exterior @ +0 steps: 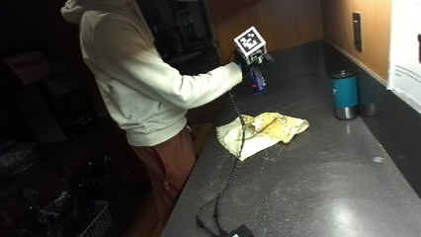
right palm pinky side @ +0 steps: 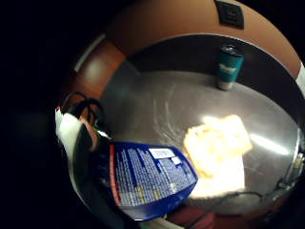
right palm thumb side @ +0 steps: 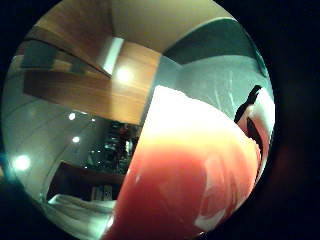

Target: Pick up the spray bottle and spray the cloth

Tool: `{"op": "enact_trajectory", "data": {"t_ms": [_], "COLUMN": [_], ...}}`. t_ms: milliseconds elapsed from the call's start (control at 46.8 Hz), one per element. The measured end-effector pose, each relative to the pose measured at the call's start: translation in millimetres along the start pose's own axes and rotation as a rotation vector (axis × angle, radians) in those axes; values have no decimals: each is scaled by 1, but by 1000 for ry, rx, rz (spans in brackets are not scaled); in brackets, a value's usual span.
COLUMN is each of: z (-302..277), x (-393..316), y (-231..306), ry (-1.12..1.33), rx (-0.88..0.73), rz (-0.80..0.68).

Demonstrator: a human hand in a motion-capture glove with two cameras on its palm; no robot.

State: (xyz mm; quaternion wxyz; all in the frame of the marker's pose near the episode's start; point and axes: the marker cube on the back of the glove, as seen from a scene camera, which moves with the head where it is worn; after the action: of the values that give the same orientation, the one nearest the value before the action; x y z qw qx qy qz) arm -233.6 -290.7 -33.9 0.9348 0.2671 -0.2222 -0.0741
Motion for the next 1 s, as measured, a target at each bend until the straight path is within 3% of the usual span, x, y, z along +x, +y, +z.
{"op": "enact_trajectory", "data": {"t_ms": [192,363,555,683,1003], "z": [38,64,98,127,164], "x": [2,35,55,57,60], "y": [-15,6,-47,-34,-36], "ry": [-329,-391,-356,-339,-300], "rx": [179,75,335,157,68], "rz": [-69,-51,72,27,12]}}
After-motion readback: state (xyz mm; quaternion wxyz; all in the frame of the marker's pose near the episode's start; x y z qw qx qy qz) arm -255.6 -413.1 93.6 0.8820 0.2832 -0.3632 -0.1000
